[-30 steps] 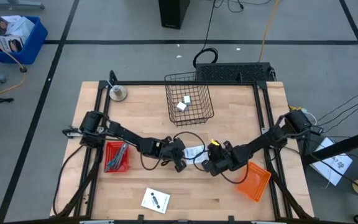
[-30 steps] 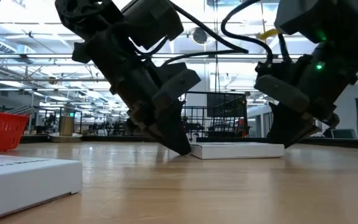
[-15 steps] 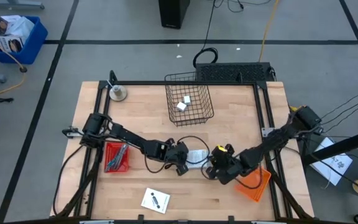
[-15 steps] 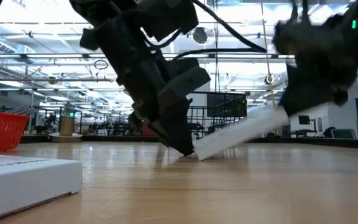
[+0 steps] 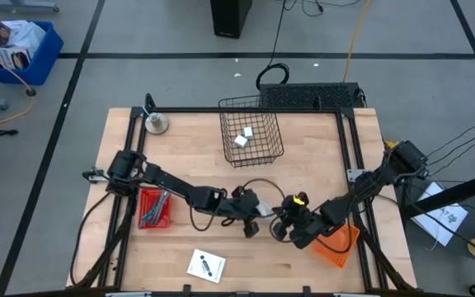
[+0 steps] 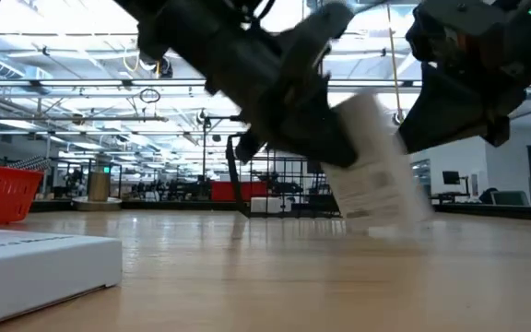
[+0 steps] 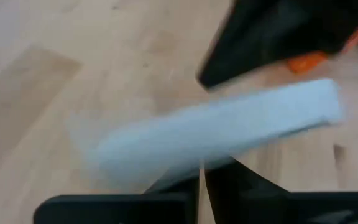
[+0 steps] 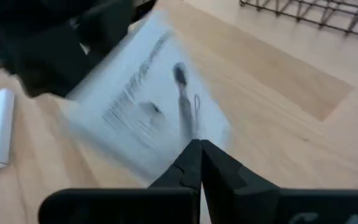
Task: Pick and place items into bin
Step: Put the right card reader box into the orange basket
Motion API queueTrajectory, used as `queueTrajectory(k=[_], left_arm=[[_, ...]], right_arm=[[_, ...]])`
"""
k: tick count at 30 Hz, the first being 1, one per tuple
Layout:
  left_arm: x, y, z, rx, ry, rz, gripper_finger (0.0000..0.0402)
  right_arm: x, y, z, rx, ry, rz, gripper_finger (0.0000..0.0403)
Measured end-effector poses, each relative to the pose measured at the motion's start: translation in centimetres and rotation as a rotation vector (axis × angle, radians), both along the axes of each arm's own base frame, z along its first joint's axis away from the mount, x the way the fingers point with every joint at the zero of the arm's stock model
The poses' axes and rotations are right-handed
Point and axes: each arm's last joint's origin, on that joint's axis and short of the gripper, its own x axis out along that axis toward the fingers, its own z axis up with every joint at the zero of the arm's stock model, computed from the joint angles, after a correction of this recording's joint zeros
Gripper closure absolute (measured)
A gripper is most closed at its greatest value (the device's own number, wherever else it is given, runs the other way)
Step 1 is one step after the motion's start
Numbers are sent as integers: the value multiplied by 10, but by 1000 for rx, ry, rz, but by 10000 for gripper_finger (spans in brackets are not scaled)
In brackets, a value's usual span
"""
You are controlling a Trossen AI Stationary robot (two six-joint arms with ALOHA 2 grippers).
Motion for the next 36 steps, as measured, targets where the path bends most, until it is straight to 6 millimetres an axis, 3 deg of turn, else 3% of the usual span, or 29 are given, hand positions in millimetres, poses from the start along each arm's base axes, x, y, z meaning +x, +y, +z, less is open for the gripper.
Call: queueTrajectory(k=[9,27,32,36], left_arm=[[-1,6,-5,17,25,20,371],[6,2,5,21,-58,-32,371],[22,3,45,-23,-366,-56,371],[28,-3,51,-45,-341,-133,371]], right_arm=[[16,-2,-16,4,7,28,403],[16,14,-1,30,-90,155,403],[16,25,16,73,-191,220,403],[13,29,22,76,-214,234,403]])
